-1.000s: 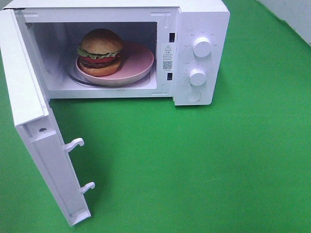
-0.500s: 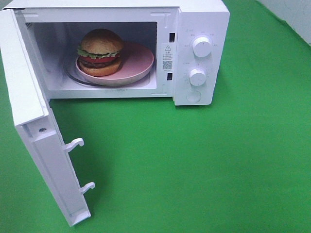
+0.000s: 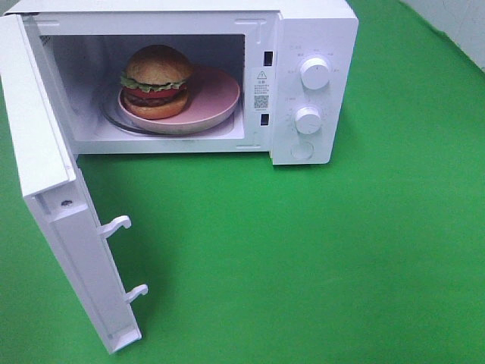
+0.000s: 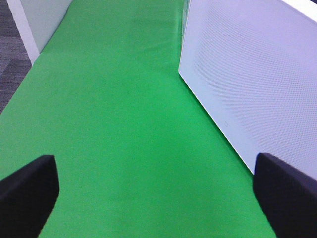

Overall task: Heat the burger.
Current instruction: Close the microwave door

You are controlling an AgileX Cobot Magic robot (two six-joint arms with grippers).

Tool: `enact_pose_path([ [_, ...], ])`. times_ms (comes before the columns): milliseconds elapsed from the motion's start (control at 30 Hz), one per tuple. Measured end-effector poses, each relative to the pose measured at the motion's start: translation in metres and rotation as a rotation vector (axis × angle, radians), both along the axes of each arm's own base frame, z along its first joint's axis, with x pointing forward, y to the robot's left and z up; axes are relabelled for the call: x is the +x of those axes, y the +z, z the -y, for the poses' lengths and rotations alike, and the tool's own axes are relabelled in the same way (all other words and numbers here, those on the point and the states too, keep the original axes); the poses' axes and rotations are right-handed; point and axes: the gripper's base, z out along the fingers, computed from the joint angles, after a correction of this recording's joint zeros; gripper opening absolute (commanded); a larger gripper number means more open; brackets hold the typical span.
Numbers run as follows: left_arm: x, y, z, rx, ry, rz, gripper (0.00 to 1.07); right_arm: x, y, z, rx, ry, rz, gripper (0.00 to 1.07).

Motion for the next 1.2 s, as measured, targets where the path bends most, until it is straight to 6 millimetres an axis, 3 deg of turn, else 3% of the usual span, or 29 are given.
enact_pose_path([
  [1200,-0.0003,0.0031,0.0,0.001,0.0,0.022,0.96,0.0,0.0,0.0,0.0,0.0,0.0,0.69],
])
